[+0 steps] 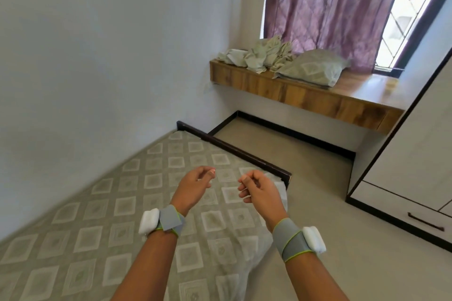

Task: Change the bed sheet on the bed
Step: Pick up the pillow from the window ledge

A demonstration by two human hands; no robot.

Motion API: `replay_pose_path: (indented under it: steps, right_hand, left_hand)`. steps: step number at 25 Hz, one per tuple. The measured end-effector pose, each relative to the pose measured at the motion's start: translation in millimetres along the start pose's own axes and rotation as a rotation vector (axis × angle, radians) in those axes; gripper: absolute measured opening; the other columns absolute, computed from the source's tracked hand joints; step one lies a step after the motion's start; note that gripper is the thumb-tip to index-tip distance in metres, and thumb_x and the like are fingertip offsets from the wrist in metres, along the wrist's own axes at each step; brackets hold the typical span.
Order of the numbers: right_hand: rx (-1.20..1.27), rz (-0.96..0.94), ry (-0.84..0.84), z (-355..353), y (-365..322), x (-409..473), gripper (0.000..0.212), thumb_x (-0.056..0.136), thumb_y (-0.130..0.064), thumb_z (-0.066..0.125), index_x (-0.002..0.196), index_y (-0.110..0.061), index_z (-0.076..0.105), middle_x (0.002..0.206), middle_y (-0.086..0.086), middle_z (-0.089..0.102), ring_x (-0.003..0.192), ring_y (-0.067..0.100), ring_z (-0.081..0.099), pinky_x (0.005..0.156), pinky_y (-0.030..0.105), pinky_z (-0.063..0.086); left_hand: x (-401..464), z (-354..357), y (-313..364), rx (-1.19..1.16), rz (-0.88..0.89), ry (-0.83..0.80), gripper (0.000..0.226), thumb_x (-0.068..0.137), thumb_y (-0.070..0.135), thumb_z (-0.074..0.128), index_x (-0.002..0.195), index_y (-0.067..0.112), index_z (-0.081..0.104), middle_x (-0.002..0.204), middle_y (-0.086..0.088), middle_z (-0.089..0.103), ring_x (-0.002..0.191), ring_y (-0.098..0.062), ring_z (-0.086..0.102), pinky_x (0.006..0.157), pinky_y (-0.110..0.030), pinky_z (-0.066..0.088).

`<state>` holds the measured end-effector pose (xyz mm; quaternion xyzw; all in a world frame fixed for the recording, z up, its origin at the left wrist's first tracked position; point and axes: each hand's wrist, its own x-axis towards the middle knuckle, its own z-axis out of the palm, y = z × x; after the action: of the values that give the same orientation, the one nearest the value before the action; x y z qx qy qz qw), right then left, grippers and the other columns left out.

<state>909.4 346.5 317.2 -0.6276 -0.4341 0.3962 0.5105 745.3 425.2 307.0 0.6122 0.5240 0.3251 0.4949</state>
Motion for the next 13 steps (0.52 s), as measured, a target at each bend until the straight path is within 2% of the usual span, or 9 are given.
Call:
replay_pose_path:
  steps: [8, 13]
  right_hand:
    - [0.058, -0.095, 0.028, -163, -40, 180, 0.019, 0.097, -0.018, 0.05, 0.089, -0.005, 0.062, 0.075, 0.004, 0.066, 0.066, 0.014, 0.061, 0.063, 0.027, 0.051]
    - [0.086, -0.117, 0.094, -238, -51, 301, 0.021, 0.098, -0.018, 0.049, 0.091, -0.005, 0.063, 0.073, 0.002, 0.066, 0.065, 0.014, 0.061, 0.065, 0.029, 0.051]
  left_hand:
    - [160, 130, 116, -0.038, 0.082, 0.04, 0.018, 0.094, 0.034, 0.053, 0.105, 0.03, 0.066, 0.105, 0.005, 0.07, 0.091, -0.013, 0.067, 0.074, -0.022, 0.047]
    - [279, 190, 176, -0.029, 0.151, 0.014, 0.021, 0.095, 0.035, 0.051, 0.109, 0.027, 0.065, 0.102, 0.009, 0.069, 0.089, -0.012, 0.067, 0.068, -0.018, 0.043]
